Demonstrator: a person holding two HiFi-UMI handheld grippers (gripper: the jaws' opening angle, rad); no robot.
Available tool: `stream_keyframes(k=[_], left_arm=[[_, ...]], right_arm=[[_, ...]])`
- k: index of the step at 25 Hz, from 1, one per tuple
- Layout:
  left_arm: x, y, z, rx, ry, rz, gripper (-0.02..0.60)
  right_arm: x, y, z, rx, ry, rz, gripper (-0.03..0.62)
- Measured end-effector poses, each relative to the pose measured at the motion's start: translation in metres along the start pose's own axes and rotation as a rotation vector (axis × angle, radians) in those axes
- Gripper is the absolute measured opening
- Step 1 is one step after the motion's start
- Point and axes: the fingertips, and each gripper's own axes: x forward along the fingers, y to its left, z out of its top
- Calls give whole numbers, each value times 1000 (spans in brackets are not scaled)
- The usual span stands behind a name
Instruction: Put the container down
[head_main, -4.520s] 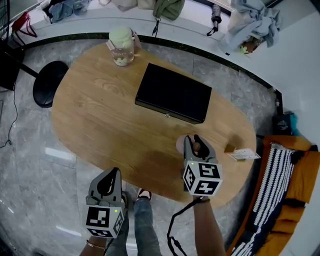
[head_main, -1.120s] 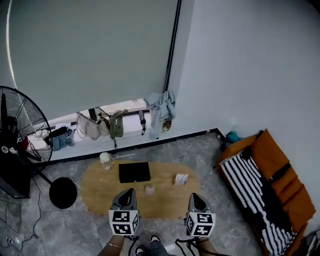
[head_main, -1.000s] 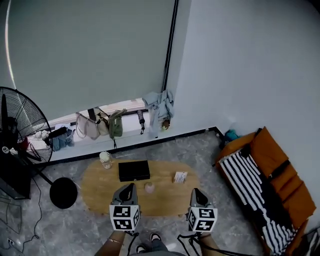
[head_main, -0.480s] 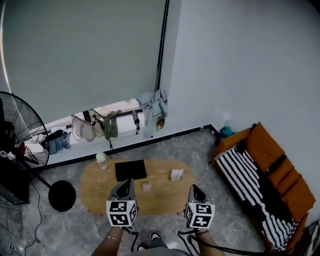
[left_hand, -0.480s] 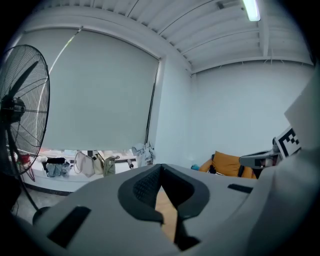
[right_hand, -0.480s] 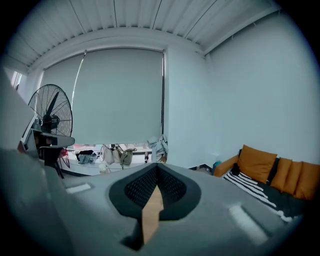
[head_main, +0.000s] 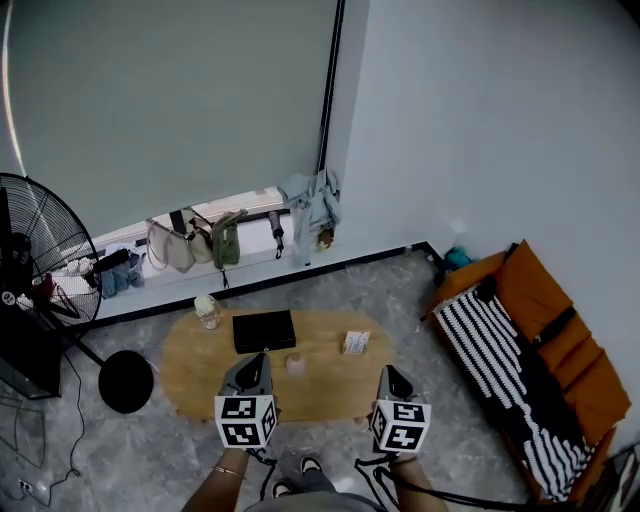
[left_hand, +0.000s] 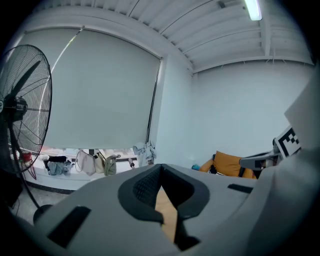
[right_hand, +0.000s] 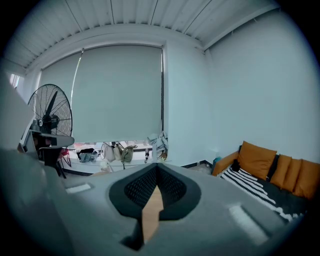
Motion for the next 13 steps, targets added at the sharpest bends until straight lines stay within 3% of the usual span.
stream_keyframes(k=[13], left_arm=[[-1,-1,-11,-8,15,11,-3]], right_arm=[[0,4,0,-19,1,20,5]])
